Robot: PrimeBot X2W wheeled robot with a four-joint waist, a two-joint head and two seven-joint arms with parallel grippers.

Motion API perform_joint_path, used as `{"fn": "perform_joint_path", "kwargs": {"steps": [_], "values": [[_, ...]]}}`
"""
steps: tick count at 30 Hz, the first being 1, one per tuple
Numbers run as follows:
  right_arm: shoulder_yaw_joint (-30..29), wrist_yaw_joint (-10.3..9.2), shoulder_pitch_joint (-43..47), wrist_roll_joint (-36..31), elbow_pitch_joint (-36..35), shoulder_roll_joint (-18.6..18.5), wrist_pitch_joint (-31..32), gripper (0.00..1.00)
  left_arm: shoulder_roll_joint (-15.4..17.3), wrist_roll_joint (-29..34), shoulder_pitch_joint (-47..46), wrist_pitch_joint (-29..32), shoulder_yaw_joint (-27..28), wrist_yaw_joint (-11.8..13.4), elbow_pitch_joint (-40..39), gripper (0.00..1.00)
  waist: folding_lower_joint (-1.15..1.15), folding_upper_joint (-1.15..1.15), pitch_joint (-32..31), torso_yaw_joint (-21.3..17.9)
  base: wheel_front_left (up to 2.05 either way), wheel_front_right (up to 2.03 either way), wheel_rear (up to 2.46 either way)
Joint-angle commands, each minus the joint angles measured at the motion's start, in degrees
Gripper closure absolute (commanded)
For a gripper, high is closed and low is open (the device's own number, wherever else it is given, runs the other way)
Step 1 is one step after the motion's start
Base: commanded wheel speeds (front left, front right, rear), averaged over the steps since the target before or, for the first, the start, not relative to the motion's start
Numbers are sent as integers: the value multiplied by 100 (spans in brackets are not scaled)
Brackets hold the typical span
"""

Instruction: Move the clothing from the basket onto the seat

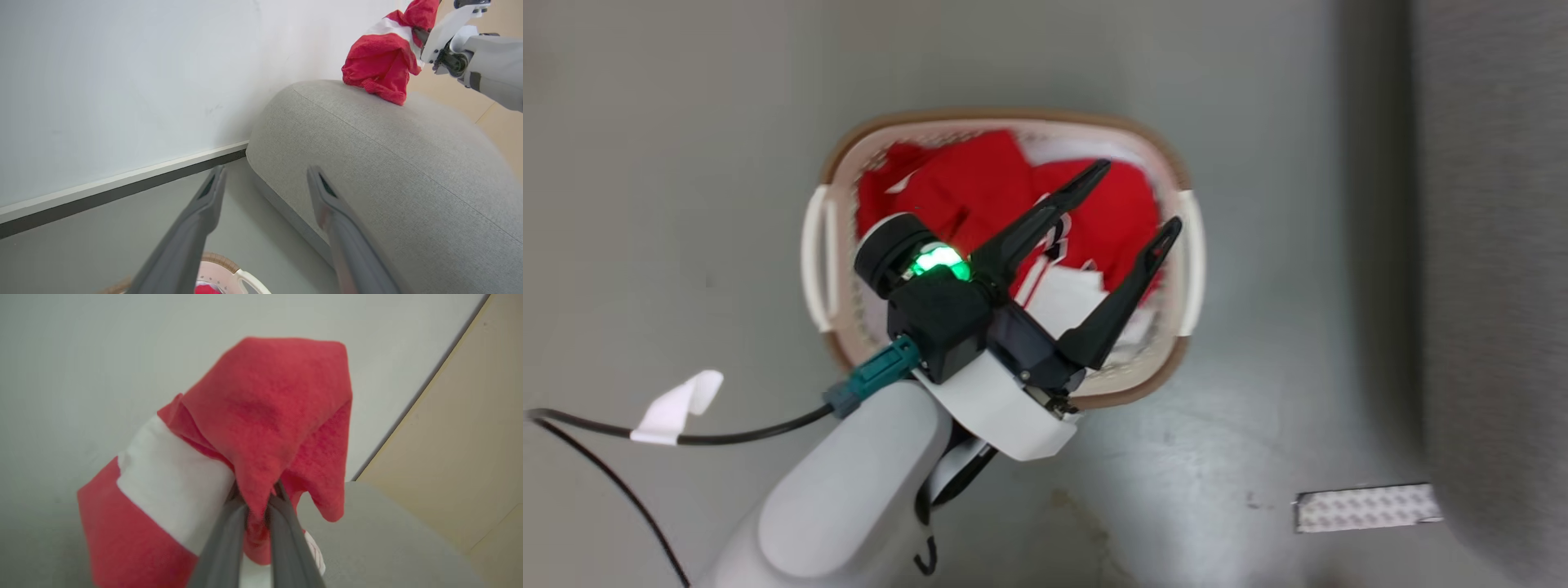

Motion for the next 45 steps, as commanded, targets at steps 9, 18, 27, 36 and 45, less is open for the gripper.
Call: {"fn": "perform_joint_path", "kwargs": {"steps": [9, 18, 27, 36, 45], "values": [[-1176, -15, 282, -982, 676, 613, -317, 0, -44, -102, 313, -94, 348, 77, 258, 0, -2, 0, -85, 247, 0, 0, 0], [-267, -15, 1638, -681, 646, 1247, -524, 0, 36, -110, 1329, -96, 982, 93, 384, 0, -2, 0, -1714, -270, 0, 0, 0], [986, -14, 3457, 351, -284, 1777, -528, 0, -131, -121, 2562, -96, 1710, 177, 401, 0, -2, 0, -3017, -460, 0, 0, 0], [2684, -14, 5248, 1642, -1629, 2006, -518, 0, -390, 199, 3640, -97, 2728, 302, 476, 0, -2, 0, -3763, -259, 0, 0, 0], [4055, -14, 6491, 2474, -2147, 2032, -518, 0, -771, 742, 4620, -96, 3753, 406, 323, 0, -2, 0, -4357, 16, 0, 0, 0]]}}
